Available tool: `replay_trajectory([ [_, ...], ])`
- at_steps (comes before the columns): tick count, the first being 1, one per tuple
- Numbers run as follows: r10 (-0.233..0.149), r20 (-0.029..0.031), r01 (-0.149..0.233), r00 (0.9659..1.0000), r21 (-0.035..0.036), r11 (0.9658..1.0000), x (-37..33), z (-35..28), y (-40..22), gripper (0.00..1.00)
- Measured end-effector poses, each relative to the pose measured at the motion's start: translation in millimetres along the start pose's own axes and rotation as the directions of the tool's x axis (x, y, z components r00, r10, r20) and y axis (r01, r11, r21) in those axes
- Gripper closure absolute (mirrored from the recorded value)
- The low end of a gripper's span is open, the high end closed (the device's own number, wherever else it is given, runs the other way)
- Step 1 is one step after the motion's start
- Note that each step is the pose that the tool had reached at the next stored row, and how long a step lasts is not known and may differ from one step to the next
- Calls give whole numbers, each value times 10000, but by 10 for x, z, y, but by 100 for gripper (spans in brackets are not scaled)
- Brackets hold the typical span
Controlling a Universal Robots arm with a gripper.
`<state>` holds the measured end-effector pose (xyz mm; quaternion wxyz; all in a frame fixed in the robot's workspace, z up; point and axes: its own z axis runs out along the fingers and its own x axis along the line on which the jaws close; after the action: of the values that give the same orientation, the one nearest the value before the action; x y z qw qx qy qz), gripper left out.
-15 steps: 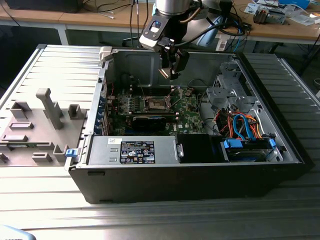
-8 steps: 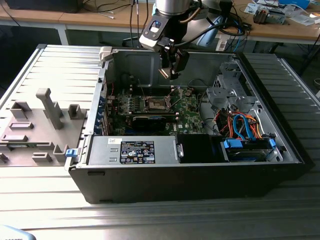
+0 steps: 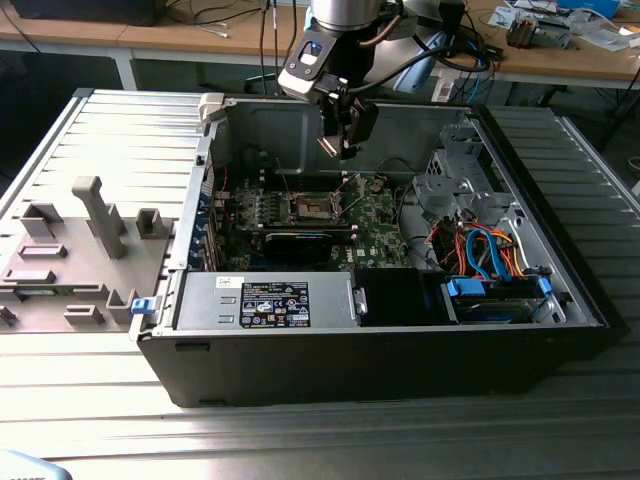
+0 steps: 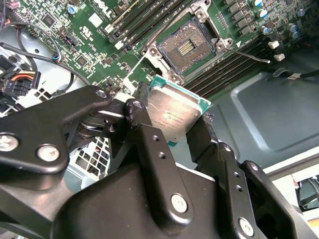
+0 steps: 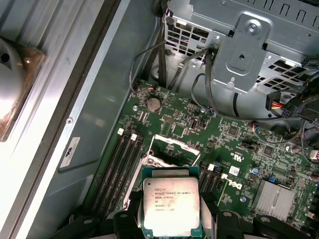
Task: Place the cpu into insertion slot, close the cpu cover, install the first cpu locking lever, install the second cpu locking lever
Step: 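Place the cpu into insertion slot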
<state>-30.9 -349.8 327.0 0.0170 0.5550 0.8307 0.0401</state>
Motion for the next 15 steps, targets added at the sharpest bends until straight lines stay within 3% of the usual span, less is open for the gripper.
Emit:
replay_trajectory([
  [15,80,6,-80,10000,-2,10000,0,0,0,45],
])
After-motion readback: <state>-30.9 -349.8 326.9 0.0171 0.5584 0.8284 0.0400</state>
